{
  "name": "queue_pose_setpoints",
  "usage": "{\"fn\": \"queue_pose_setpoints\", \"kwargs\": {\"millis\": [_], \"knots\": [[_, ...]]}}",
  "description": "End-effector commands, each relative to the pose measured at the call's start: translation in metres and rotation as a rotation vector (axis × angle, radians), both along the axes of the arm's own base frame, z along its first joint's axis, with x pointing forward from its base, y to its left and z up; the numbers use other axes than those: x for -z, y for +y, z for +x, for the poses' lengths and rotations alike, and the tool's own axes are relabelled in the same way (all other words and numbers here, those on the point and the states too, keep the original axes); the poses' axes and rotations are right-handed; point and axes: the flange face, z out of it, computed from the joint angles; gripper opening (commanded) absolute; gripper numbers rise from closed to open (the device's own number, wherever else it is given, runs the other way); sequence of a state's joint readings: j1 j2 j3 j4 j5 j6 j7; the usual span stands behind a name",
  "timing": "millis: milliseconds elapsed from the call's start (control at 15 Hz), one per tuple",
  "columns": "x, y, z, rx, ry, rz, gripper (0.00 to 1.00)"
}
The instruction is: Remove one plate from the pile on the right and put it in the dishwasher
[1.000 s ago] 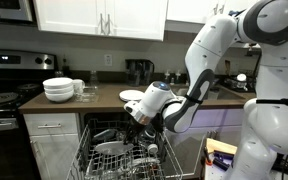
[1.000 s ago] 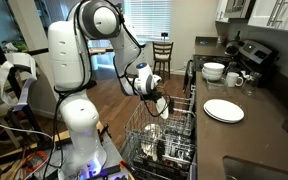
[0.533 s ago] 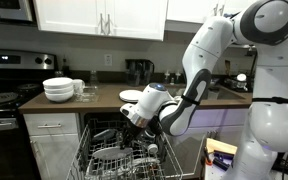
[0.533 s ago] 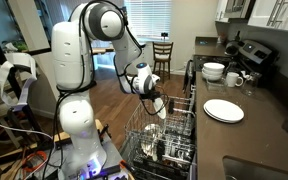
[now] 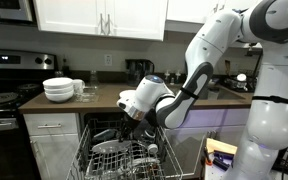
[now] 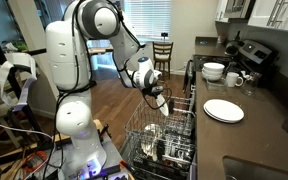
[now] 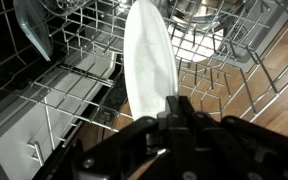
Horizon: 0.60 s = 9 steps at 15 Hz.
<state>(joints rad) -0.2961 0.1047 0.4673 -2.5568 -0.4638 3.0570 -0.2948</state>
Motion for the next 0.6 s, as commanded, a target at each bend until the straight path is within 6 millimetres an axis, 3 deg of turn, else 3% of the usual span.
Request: {"fn": "queue_pose_setpoints", "kwargs": {"millis": [0,533], "knots": [[-0.017,0.005,0.007,-0.038,-0.027,0.009,0.02],[-0.027,0.010,0.031,-0.057,0.015,0.116,0.02]]}}
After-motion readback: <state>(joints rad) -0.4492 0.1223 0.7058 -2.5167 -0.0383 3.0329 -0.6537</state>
